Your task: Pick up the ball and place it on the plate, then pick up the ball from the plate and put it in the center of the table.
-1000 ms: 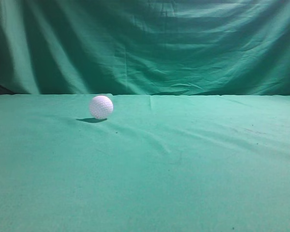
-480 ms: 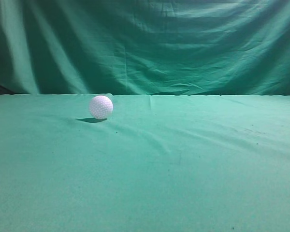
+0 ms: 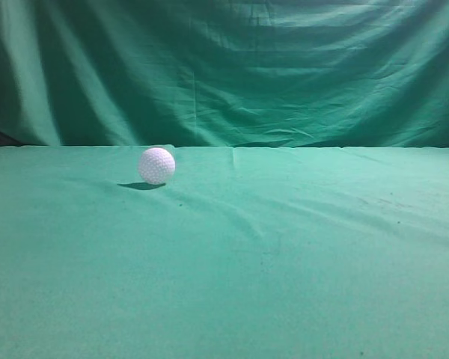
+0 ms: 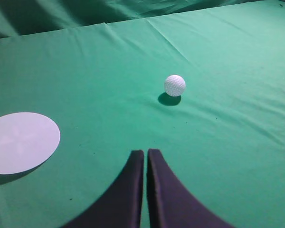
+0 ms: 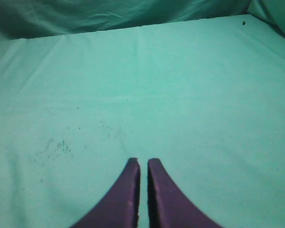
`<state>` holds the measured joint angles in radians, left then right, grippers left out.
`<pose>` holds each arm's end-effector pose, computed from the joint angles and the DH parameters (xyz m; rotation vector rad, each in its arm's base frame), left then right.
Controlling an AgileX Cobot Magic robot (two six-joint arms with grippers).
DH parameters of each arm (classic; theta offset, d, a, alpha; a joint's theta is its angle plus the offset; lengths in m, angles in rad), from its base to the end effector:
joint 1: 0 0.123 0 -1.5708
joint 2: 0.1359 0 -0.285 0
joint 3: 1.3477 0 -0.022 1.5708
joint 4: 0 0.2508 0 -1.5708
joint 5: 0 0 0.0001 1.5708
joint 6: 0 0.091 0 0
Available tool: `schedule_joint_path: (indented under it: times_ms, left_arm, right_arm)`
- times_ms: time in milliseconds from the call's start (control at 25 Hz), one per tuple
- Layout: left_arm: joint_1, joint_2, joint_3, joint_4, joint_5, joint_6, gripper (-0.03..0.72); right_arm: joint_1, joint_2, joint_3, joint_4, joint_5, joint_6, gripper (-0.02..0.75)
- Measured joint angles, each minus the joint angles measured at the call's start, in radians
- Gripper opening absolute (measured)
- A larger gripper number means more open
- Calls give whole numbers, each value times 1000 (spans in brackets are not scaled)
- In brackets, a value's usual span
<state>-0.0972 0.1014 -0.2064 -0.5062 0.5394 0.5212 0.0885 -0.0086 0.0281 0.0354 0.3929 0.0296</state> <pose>0.0469 -0.0274 0.2342 0.3349 1.8283 -0.2479 0.0519 0.0058 0.1689 -0.0341 1.8971 0.1155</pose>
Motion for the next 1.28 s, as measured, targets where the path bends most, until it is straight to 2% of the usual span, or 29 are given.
schedule_joint_path:
  times_ms: [120,280,440,760,920,1040,1200,1280]
  left_arm:
    - [0,-31,7,4,0,6,0]
    - [0,-106,12,93,10,22,0]
    - [0,-114,30,143,4,-15,0]
    - [0,-114,216,155,-223,-47,0]
    - [0,-114,229,172,-237,-88,0]
    - [0,-114,229,269,-216,-156,0]
    - [0,-114,229,453,-202,-340,0]
    - [0,-114,229,497,-198,-395,0]
  right_arm:
    - [0,0,0,0,0,0,46]
    - [0,0,0,0,0,0,46]
    - [0,0,0,0,2,0,46]
    - [0,0,0,0,2,0,46]
    - [0,0,0,0,2,0,46]
    - [0,0,0,0,2,0,46]
    - [0,0,0,0,2,2,46]
    - [0,0,0,0,2,2,46]
